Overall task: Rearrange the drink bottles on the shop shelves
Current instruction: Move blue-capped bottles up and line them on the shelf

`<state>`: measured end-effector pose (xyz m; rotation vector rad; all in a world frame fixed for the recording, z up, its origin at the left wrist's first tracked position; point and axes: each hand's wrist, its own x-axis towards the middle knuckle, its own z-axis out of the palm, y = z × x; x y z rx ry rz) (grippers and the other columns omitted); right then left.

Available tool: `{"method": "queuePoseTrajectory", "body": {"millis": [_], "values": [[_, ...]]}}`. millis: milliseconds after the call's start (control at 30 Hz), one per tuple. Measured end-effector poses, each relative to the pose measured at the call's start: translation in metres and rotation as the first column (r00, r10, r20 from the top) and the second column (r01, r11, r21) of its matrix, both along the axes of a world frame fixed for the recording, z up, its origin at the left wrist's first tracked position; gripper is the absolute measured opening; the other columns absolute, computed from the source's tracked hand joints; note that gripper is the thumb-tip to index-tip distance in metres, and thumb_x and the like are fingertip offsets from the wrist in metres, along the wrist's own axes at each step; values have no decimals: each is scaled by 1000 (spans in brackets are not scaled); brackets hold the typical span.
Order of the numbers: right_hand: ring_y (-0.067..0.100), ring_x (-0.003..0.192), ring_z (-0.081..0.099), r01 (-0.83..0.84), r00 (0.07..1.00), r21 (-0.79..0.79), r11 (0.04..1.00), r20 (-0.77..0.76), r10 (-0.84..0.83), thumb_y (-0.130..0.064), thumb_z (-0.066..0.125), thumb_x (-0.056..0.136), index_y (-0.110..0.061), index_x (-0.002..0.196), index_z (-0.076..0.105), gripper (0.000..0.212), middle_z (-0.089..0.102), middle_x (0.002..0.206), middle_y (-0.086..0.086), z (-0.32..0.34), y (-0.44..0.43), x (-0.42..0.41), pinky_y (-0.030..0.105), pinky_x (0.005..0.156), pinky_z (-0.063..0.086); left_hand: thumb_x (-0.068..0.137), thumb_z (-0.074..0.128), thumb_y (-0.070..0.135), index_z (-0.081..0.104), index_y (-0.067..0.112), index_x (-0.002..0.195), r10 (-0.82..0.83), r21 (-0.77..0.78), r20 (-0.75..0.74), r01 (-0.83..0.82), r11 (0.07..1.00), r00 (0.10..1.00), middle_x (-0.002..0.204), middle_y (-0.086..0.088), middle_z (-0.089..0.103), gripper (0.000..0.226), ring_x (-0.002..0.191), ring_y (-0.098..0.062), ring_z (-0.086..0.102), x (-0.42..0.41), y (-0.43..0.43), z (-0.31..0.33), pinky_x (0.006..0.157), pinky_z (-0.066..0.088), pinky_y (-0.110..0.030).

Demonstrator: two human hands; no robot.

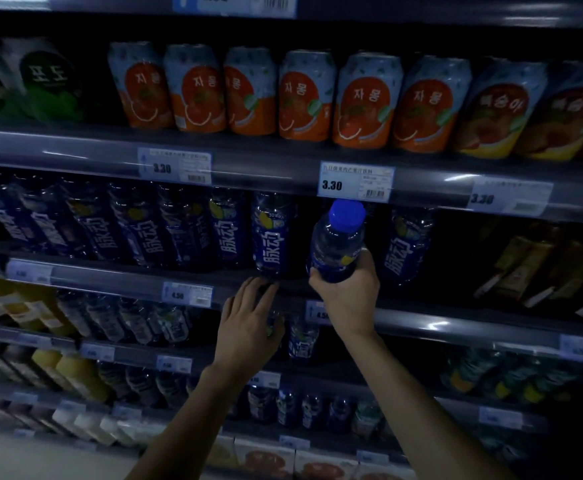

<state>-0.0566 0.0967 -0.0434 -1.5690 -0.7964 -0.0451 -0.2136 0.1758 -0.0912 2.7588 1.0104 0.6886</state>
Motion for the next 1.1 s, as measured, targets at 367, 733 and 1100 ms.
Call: {"method": "queuePoseTrajectory", "body": {"millis": [367,733,1100], "values": [[13,93,62,50,996,-40,998,-69,-52,-23,82,64,-31,108,53,53,63,105,0,9,20,11,25,80,51,92,53,40,34,19,144,6,-23,-12,-6,1000,1000,151,-5,33,59,145,-25,20,1,0,-2,113,27,-46],[19,103,58,102,993,-67,993,-54,-106,-29,80,71,-19,121,55,57,62,111,0,1,31,11,23,80,48,94,47,44,32,22,146,27,-53,3,-27,998,1000,152,-6,31,57,145,-26,18,6,-4,0,114,26,-47],[26,105,57,228,973,-84,970,-29,-231,-25,82,71,-11,118,55,56,61,112,7,0,37,-1,30,84,49,94,46,45,31,24,146,16,-65,-1,-16,998,1000,152,-4,30,58,145,-25,17,4,-4,4,114,24,-46]]}}
